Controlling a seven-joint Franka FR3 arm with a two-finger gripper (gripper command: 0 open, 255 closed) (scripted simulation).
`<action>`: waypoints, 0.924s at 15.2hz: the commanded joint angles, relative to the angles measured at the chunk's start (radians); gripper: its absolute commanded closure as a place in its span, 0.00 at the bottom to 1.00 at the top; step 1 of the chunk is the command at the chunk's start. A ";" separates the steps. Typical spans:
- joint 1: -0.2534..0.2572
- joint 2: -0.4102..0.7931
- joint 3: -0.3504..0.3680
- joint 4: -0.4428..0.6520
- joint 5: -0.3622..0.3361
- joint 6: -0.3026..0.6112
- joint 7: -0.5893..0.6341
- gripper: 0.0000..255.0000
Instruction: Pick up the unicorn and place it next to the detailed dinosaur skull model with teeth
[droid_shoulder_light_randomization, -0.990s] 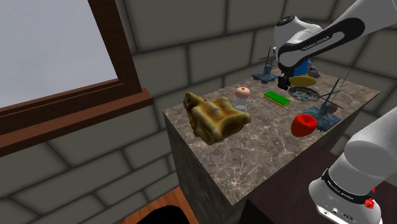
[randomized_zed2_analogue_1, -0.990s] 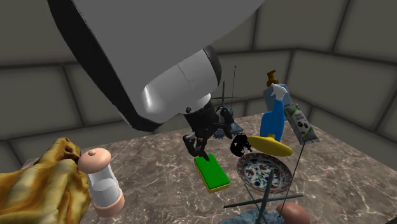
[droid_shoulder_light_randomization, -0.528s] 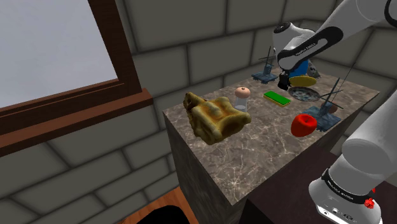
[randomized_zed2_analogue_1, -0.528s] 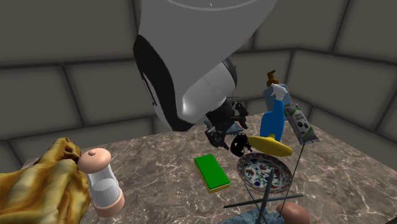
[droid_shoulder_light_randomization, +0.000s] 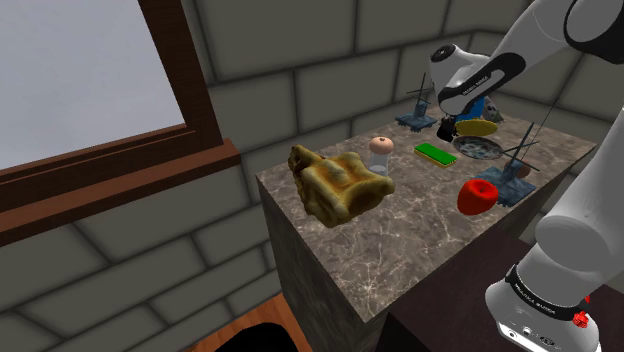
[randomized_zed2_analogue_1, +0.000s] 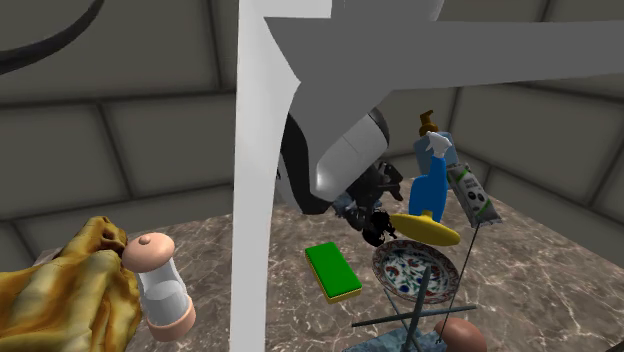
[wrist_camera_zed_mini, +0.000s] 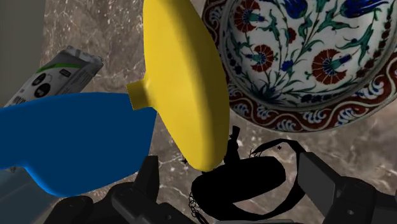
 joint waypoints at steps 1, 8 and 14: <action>-0.008 0.027 -0.006 0.010 -0.003 0.023 0.002 0.00; -0.015 0.044 -0.010 0.013 -0.008 0.041 0.005 0.00; -0.014 0.045 -0.009 0.015 -0.007 0.039 0.006 1.00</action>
